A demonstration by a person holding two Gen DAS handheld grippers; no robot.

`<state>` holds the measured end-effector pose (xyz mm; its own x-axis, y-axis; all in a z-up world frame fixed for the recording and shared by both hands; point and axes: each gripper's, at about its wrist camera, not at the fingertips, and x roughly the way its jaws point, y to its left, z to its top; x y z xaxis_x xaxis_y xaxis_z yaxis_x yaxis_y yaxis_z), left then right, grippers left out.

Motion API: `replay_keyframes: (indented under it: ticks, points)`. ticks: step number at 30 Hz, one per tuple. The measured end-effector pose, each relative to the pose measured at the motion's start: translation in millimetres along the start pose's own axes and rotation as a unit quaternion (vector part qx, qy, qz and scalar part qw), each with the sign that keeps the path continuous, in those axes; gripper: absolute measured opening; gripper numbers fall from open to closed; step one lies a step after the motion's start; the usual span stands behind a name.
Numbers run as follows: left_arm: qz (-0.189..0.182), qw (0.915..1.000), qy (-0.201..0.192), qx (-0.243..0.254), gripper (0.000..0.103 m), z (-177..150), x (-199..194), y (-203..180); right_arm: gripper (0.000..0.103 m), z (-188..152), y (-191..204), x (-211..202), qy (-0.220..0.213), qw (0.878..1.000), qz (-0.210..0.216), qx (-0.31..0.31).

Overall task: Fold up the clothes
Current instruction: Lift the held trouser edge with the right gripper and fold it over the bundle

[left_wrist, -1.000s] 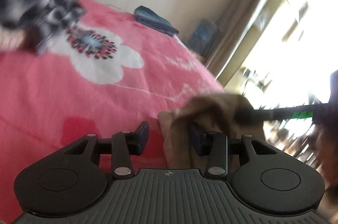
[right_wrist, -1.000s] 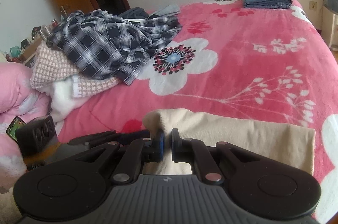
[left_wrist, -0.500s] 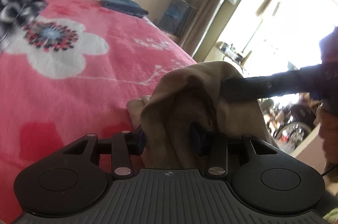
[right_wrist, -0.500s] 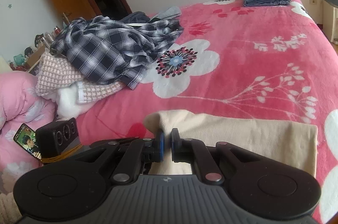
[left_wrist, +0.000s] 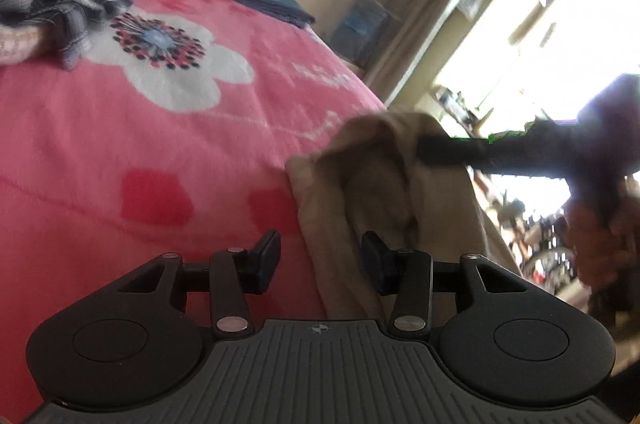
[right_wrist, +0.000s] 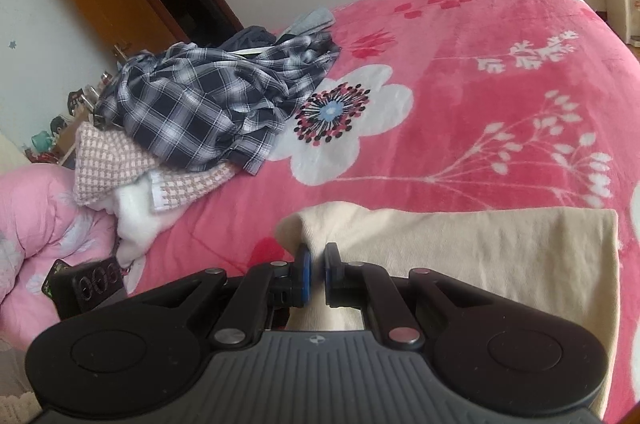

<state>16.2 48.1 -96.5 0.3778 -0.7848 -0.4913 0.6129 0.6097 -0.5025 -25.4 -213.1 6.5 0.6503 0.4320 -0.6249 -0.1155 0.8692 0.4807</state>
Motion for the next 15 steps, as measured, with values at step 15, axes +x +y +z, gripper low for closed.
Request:
replay_keyframes:
  ticks: [15]
  points:
    - [0.017, 0.9902, 0.032, 0.135, 0.042, -8.2, 30.4, -42.7, 0.007, -3.9, 4.6, 15.5, 0.004, 1.000, -0.016, -0.001]
